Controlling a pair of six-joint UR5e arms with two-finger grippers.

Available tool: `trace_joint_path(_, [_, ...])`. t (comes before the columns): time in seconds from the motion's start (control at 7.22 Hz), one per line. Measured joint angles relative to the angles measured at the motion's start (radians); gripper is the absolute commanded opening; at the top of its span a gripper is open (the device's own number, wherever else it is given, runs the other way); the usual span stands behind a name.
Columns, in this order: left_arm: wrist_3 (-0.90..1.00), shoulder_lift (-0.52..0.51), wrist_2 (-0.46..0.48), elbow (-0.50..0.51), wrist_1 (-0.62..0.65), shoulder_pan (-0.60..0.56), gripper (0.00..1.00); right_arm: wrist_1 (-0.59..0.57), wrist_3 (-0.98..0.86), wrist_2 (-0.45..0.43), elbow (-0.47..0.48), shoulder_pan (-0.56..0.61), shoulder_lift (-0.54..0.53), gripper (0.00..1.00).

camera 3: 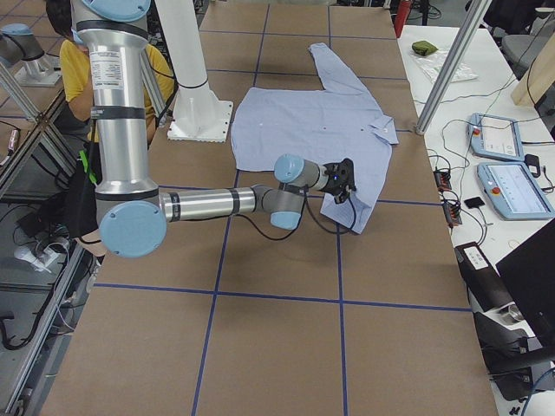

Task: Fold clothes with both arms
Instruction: 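Lift the cuff with the right gripper and carry it toward the collar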

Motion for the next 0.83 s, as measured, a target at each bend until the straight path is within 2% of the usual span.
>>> trace_joint_path(0.28, [0.000, 0.002, 0.000, 0.000, 0.001, 0.000, 1.00, -0.045, 0.042, -0.037, -0.016, -0.063, 0.199, 0.00])
trace_joint_path(0.42, [0.000, 0.004, 0.001, 0.001, 0.001, 0.000, 1.00, -0.119, 0.048, -0.109, -0.018, -0.134, 0.278, 0.00])
trace_joint_path(0.69, [-0.001, 0.005, 0.001, 0.009, 0.000, 0.000, 1.00, -0.419, 0.017, -0.279, -0.021, -0.281, 0.439, 0.00])
trace_joint_path(0.83, [-0.001, 0.006, 0.001, 0.018, -0.005, 0.000, 1.00, -0.584, -0.007, -0.318, -0.022, -0.323, 0.509, 0.00])
